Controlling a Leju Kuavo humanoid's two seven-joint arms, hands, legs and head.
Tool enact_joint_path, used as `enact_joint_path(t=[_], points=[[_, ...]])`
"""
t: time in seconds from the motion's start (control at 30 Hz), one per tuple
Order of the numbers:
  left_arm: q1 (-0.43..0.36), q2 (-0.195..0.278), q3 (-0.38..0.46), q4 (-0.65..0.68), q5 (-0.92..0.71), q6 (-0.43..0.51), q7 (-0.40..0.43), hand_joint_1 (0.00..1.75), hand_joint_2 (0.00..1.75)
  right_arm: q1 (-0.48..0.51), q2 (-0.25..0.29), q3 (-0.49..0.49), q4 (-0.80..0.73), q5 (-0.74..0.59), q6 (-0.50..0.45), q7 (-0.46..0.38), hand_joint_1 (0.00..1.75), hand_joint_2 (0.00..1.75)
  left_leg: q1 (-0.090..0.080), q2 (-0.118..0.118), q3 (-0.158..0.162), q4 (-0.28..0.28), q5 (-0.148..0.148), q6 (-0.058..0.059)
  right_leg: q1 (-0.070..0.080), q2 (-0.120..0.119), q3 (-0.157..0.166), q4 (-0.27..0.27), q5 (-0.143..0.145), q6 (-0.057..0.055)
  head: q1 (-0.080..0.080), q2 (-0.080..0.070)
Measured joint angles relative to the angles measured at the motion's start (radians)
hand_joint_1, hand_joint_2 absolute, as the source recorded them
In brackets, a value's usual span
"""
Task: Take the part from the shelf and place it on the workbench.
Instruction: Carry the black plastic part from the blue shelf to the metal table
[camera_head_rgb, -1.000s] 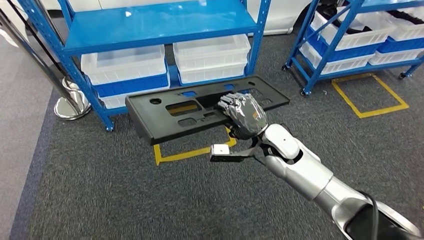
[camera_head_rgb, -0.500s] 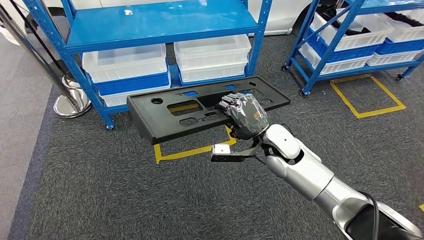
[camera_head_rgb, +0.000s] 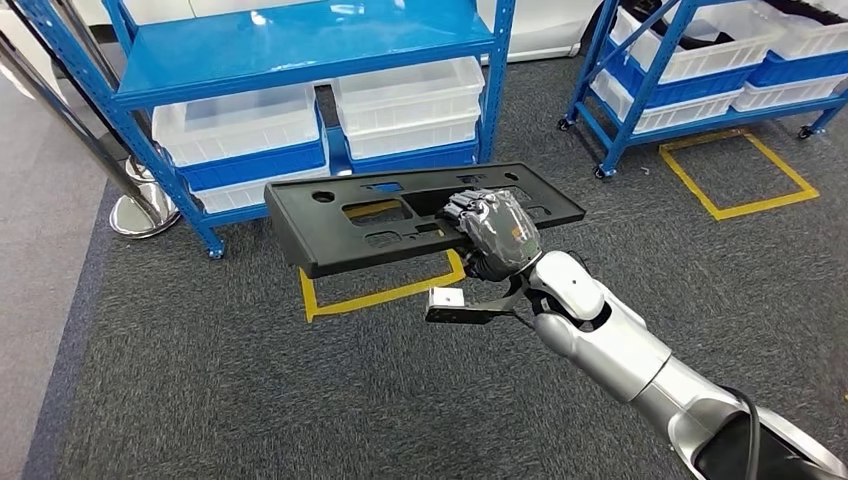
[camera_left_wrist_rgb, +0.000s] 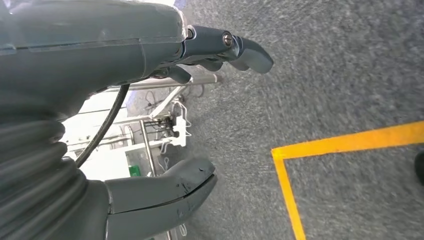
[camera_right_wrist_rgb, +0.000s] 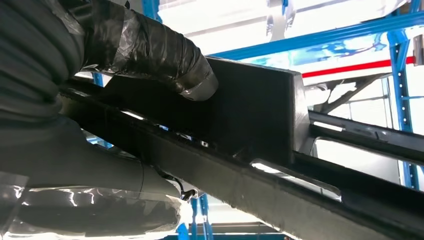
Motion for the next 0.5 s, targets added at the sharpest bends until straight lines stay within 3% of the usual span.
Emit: enact_joint_path(t=[0.07, 0.1, 0.13, 0.23, 0.27, 0.37, 0.43, 0.5], points=[[0.0, 0.0, 0.0, 0.001, 0.0, 0.0, 0.0, 0.0, 1.75, 0.001, 0.0, 0.0, 0.0, 0.0, 0.001, 0.0, 1.75, 1.75, 0.0, 0.0, -0.022, 0.107, -0.066, -0.001, 0.005, 0.0, -0.028, 0.0, 0.021, -0.003, 0.0, 0.0], [-0.001, 0.0, 0.0, 0.002, 0.0, 0.0, 0.0, 0.0, 1.75, 0.001, 0.0, 0.0, 0.0, 0.0, 0.002, 0.0, 1.75, 1.75, -0.001, 0.0, -0.009, 0.116, -0.073, 0.002, 0.008, 0.0, -0.041, 0.001, 0.032, -0.004, 0.0, 0.0], [-0.001, -0.001, 0.0, 0.003, 0.0, 0.0, 0.0, 0.0, 1.75, 0.002, 0.0, 0.0, 0.0, 0.0, 0.003, 0.0, 1.75, 1.75, -0.002, 0.0, 0.026, 0.083, -0.063, 0.007, 0.011, 0.001, -0.055, 0.001, 0.044, -0.003, 0.0, 0.0], [-0.007, -0.001, -0.001, 0.006, -0.003, 0.0, -0.001, 0.0, 1.75, 0.0, -0.001, -0.003, -0.002, -0.001, 0.004, 0.0, 1.75, 1.75, -0.012, -0.001, 0.176, -0.13, -0.018, 0.032, 0.016, 0.001, -0.082, -0.001, 0.076, 0.003, 0.0, 0.0], [-0.009, -0.001, -0.001, 0.007, -0.005, -0.001, -0.002, 0.0, 1.75, -0.001, -0.002, -0.005, -0.003, -0.002, 0.005, 0.0, 1.75, 1.75, -0.017, 0.0, 0.199, -0.17, -0.012, 0.04, 0.015, 0.0, -0.085, -0.006, 0.086, 0.01, 0.0, 0.0], [-0.008, -0.002, -0.002, 0.009, -0.011, -0.003, -0.008, 0.0, 1.75, -0.001, -0.006, -0.009, -0.007, -0.01, 0.011, 0.001, 1.75, 1.75, -0.022, 0.002, 0.195, -0.193, 0.018, 0.057, 0.009, -0.003, -0.081, -0.031, 0.119, 0.032, 0.0, 0.0], [-0.005, -0.004, -0.005, 0.01, -0.013, -0.006, -0.009, 0.0, 1.75, 0.001, -0.01, -0.014, -0.009, -0.017, 0.016, 0.0, 1.75, 1.75, -0.018, 0.004, 0.185, -0.208, 0.053, 0.065, 0.007, -0.002, -0.091, -0.015, 0.099, 0.04, 0.0, 0.0], [-0.004, -0.006, -0.008, 0.01, -0.015, -0.009, -0.01, 0.0, 1.75, 0.004, -0.014, -0.023, -0.013, -0.022, 0.019, 0.001, 1.75, 1.75, -0.016, 0.007, 0.165, -0.214, 0.081, 0.068, 0.005, 0.0, -0.127, 0.087, 0.014, 0.046, 0.001, 0.0]])
